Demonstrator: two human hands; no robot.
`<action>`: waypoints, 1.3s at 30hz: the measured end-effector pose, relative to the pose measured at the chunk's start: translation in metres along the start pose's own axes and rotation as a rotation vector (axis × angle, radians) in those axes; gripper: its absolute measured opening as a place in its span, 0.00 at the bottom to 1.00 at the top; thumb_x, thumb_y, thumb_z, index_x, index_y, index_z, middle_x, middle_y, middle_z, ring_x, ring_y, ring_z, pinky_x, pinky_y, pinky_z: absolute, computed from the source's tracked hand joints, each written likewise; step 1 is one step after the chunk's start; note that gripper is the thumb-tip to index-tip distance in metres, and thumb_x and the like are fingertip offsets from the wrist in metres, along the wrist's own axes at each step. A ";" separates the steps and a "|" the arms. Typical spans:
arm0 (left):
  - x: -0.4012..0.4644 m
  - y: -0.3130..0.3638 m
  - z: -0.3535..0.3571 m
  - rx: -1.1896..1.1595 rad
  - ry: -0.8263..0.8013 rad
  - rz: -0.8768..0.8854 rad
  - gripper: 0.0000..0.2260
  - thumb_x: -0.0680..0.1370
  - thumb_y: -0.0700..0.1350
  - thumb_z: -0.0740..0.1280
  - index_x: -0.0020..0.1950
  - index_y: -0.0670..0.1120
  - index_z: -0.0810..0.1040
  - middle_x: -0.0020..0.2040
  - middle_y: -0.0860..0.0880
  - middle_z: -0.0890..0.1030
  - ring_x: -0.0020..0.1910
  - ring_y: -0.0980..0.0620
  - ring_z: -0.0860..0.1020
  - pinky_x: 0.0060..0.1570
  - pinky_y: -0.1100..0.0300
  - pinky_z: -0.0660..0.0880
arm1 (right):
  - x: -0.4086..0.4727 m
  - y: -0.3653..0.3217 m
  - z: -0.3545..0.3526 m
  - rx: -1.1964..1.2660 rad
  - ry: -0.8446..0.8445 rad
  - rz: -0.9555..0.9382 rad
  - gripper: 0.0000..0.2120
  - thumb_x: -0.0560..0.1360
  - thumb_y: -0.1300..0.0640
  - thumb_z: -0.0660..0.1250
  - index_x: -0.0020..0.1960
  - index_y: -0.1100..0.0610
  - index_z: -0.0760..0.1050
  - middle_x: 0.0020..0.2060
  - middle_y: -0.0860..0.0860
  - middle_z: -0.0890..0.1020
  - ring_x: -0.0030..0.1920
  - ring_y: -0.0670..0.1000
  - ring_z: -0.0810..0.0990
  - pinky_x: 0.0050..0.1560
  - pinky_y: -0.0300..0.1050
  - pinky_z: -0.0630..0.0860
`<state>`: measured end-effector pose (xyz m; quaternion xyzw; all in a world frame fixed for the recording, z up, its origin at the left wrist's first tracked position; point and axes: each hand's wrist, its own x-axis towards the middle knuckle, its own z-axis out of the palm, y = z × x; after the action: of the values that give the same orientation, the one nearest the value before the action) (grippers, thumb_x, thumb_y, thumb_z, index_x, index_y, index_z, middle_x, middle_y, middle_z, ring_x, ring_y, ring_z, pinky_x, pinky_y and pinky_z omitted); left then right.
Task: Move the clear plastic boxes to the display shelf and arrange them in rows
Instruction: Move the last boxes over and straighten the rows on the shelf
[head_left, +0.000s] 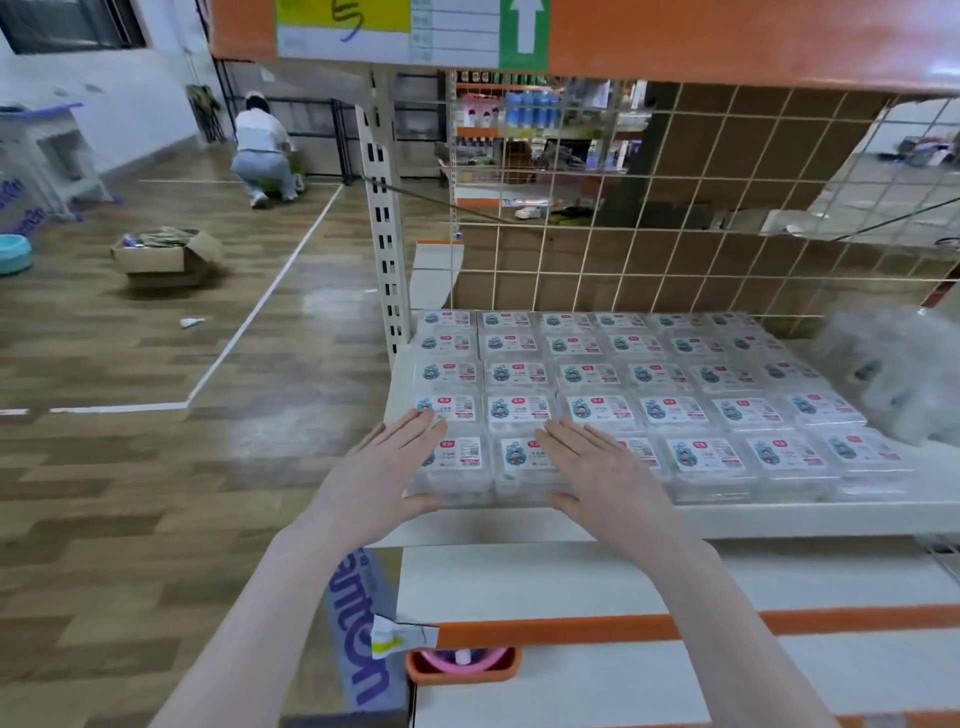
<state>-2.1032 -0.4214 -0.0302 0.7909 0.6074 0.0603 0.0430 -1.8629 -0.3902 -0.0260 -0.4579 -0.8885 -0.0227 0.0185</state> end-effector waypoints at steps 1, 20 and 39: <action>0.001 -0.001 0.000 0.007 0.004 0.010 0.36 0.77 0.61 0.58 0.77 0.51 0.42 0.72 0.58 0.37 0.73 0.61 0.38 0.66 0.67 0.36 | 0.001 0.000 0.001 0.001 0.009 0.003 0.32 0.80 0.49 0.58 0.77 0.53 0.45 0.76 0.48 0.48 0.76 0.46 0.44 0.66 0.35 0.32; 0.012 -0.001 0.004 0.037 0.023 0.017 0.36 0.79 0.58 0.57 0.77 0.46 0.39 0.77 0.50 0.41 0.76 0.55 0.41 0.70 0.65 0.39 | 0.013 0.005 0.017 -0.077 0.080 0.040 0.40 0.50 0.48 0.83 0.58 0.62 0.79 0.56 0.57 0.81 0.56 0.53 0.81 0.56 0.50 0.74; 0.042 0.058 0.010 -0.027 0.056 0.052 0.37 0.75 0.65 0.59 0.78 0.52 0.46 0.78 0.54 0.45 0.76 0.57 0.43 0.66 0.67 0.34 | -0.032 0.065 -0.004 0.023 -0.032 0.104 0.38 0.79 0.43 0.57 0.76 0.56 0.39 0.76 0.50 0.43 0.76 0.47 0.42 0.71 0.38 0.36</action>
<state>-2.0358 -0.3957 -0.0301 0.8037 0.5869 0.0918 0.0349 -1.7915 -0.3785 -0.0227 -0.5033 -0.8640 -0.0040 0.0109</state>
